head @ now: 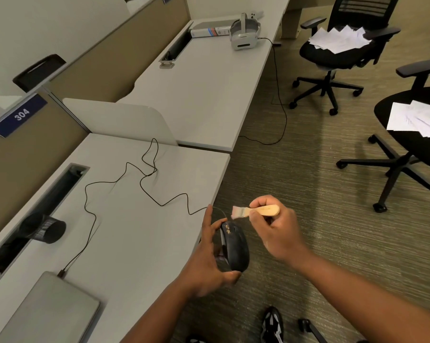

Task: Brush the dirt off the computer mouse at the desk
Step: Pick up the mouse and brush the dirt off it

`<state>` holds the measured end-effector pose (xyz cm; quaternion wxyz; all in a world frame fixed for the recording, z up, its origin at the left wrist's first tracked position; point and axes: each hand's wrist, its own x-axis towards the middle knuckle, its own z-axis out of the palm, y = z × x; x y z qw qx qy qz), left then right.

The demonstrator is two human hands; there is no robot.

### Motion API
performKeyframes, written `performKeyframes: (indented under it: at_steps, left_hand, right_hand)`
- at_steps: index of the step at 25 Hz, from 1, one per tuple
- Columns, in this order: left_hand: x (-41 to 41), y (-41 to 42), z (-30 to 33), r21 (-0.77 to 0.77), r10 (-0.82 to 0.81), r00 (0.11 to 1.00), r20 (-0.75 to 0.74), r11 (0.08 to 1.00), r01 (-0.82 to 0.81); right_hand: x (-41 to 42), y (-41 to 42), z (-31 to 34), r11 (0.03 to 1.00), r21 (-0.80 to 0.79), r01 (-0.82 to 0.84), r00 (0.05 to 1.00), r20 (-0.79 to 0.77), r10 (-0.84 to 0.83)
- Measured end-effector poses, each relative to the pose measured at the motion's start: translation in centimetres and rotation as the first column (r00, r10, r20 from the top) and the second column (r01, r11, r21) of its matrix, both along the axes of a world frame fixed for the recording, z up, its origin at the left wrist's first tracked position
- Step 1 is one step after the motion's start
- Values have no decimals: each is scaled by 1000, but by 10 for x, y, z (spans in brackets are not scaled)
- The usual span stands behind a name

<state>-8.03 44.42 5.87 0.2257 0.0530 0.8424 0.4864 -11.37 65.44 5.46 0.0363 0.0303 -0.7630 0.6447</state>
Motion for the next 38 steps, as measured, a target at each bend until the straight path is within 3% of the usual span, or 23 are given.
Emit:
performKeyframes:
  at_steps: [2, 4, 10, 20, 31, 36, 38]
  left_hand:
    - [0, 0, -1, -4, 2, 1000, 19, 1000, -2]
    - [0, 0, -2, -24, -4, 1000, 28, 1000, 4]
    - [0, 1, 2, -81, -25, 998, 63, 996, 30]
    - [3, 2, 3, -133, -66, 995, 72, 988, 75]
    - [3, 1, 0, -57, -96, 988, 120, 993, 104]
    - [3, 0, -1, -46, -103, 989, 107, 993, 108]
    - [3, 0, -1, -41, -102, 990, 97, 994, 106]
  right_hand:
    - [-6, 4, 9, 992, -118, -33, 989, 139, 50]
    - [-11, 7, 16, 983, -140, -118, 963, 227, 147]
    - [-11, 6, 21, 961, -127, -244, 912, 308, 272]
    - [-14, -3, 12, 980, -59, -190, 956, 219, 198]
    - [-19, -1, -4, 982, 126, -144, 989, 43, 140]
    - [-21, 7, -19, 960, 247, -130, 991, 50, 121]
    - [-20, 12, -21, 970, 220, -101, 992, 96, 82]
